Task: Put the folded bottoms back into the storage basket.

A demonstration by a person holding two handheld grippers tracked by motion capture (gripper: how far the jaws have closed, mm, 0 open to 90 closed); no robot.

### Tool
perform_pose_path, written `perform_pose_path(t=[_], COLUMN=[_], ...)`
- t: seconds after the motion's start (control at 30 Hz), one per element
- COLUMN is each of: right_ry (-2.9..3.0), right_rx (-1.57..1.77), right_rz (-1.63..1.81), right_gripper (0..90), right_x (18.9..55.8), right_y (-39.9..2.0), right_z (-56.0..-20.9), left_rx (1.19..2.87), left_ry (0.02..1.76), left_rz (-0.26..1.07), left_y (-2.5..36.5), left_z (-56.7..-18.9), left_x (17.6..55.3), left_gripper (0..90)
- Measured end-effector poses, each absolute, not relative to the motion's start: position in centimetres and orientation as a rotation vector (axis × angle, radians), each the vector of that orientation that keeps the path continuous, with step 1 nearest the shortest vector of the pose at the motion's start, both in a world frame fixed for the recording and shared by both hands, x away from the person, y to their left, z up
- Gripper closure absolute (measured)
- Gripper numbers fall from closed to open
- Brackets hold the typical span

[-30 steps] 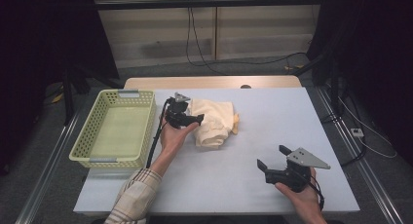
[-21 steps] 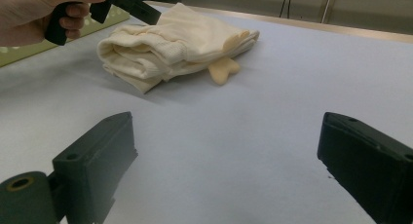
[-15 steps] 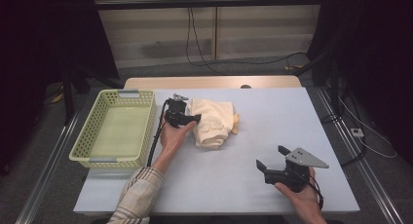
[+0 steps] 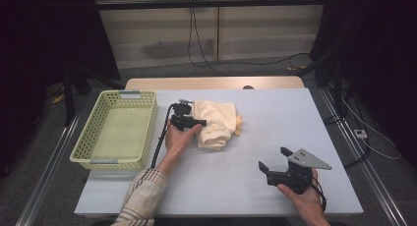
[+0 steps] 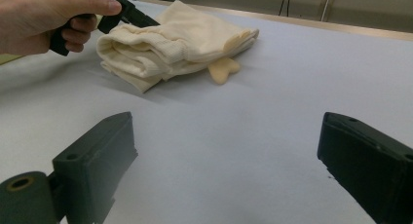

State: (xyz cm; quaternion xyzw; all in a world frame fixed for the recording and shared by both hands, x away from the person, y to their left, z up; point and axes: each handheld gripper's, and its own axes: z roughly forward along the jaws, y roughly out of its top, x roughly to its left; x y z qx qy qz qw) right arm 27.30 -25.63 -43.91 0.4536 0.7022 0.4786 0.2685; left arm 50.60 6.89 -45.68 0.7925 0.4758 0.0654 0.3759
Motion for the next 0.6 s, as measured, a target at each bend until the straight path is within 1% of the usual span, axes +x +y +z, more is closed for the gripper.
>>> perform_pose_path(t=[0.07, 0.13, 0.2, 0.27, 0.4, 0.43, 0.6], right_ry=[1.894, 1.892, 1.897, 1.9, 1.9, 1.899, 1.898], right_rx=[1.223, 1.227, 1.223, 1.223, 1.222, 1.223, 1.225], right_rz=[1.292, 1.293, 1.29, 1.289, 1.284, 1.285, 1.286], right_gripper=[6.6, 6.5, 6.5, 6.5, 6.6, 6.6, 6.6], right_x=[27.31, 27.32, 27.37, 27.4, 27.37, 27.37, 27.37], right_y=[-25.63, -25.59, -25.55, -25.5, -25.46, -25.45, -25.38], right_z=[-43.92, -43.93, -43.97, -43.99, -43.97, -43.98, -43.98], left_rx=[2.043, 2.066, 2.079, 2.076, 2.078, 2.074, 2.08], left_ry=[1.214, 1.203, 1.195, 1.211, 1.207, 1.203, 1.202], left_rz=[0.175, 0.153, 0.12, 0.134, 0.108, 0.092, 0.081], left_y=[6.62, 6.31, 6.09, 5.82, 5.88, 5.91, 5.76], left_z=[-45.63, -45.5, -45.39, -45.38, -45.35, -45.37, -45.34], left_x=[50.6, 50.59, 50.64, 50.62, 50.74, 50.75, 50.82], left_gripper=[35.0, 35.2, 39.5, 40.7, 44.1, 47.8, 54.7])
